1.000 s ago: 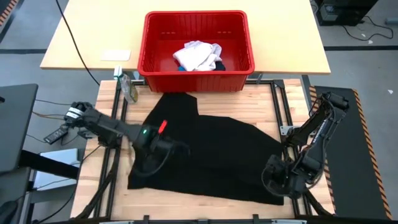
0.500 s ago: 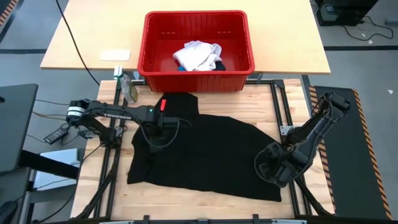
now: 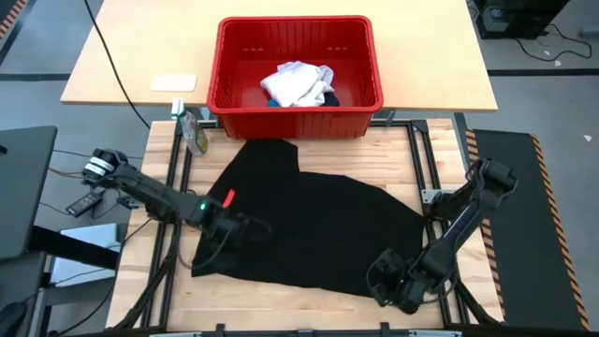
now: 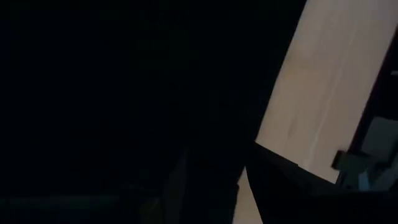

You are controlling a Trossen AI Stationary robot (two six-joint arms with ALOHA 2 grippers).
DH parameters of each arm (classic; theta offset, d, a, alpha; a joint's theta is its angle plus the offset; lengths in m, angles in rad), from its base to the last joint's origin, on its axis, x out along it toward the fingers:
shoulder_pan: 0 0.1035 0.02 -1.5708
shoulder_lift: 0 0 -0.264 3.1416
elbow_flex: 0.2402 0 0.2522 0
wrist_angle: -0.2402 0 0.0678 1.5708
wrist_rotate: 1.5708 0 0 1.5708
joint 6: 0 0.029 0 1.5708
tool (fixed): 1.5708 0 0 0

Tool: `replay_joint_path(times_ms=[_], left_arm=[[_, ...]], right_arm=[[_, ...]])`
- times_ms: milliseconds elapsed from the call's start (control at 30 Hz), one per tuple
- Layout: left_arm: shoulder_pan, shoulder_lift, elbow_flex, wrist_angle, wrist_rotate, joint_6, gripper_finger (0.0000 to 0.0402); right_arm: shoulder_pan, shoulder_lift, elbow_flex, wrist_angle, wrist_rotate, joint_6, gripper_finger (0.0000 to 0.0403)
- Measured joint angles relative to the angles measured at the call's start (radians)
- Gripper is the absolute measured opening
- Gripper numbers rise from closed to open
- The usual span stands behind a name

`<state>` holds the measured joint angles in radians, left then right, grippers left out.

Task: Fold laundry
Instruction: Fold the black shirt on the table

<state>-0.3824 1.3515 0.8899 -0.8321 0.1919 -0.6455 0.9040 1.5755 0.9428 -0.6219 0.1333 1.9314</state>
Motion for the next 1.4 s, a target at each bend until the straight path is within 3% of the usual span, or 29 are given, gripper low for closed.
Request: replay_joint_path(times_ms=[167, 300, 600, 800, 867, 967, 1167, 1267, 1400], left_arm=[[-0.124, 0.011, -0.069, 0.023, 0.001, -0.062, 0.0158], [-0.181, 0.011, -0.111, -0.013, 0.012, -0.086, 0.0158], [-0.268, 0.009, -0.201, 0.063, 0.064, -0.222, 0.0157], [-0.267, -0.034, -0.079, 0.038, 0.094, -0.319, 0.0157], [-0.276, -0.046, -0.034, 0.068, 0.077, -0.363, 0.0157], [-0.316, -0.046, -0.011, 0.101, -0.032, -0.54, 0.0159], [-0.437, -0.035, -0.102, 0.189, -0.054, -0.869, 0.0213], [-0.475, -0.036, -0.145, 0.313, -0.078, -0.969, 0.0255], [-0.495, -0.036, -0.172, 0.307, -0.112, -1.07, 0.03]], right_arm=[[0.007, 0.129, -0.001, 0.02, -0.158, 0.012, 0.0062], [0.047, 0.154, 0.002, 0.019, -0.266, 0.013, 0.0049], [0.151, 0.133, -0.001, -0.111, -0.294, 0.104, 0.0018], [0.154, 0.133, -0.001, -0.104, -0.287, 0.117, 0.0013], [0.153, 0.133, -0.001, -0.109, -0.287, 0.117, 0.0013], [0.153, 0.133, -0.001, -0.112, -0.285, 0.118, 0.0013], [0.163, 0.133, -0.001, -0.113, -0.226, 0.166, 0.0015], [0.162, 0.132, -0.001, -0.118, -0.21, 0.162, 0.0015], [0.162, 0.132, -0.001, -0.125, -0.201, 0.146, 0.0015]])
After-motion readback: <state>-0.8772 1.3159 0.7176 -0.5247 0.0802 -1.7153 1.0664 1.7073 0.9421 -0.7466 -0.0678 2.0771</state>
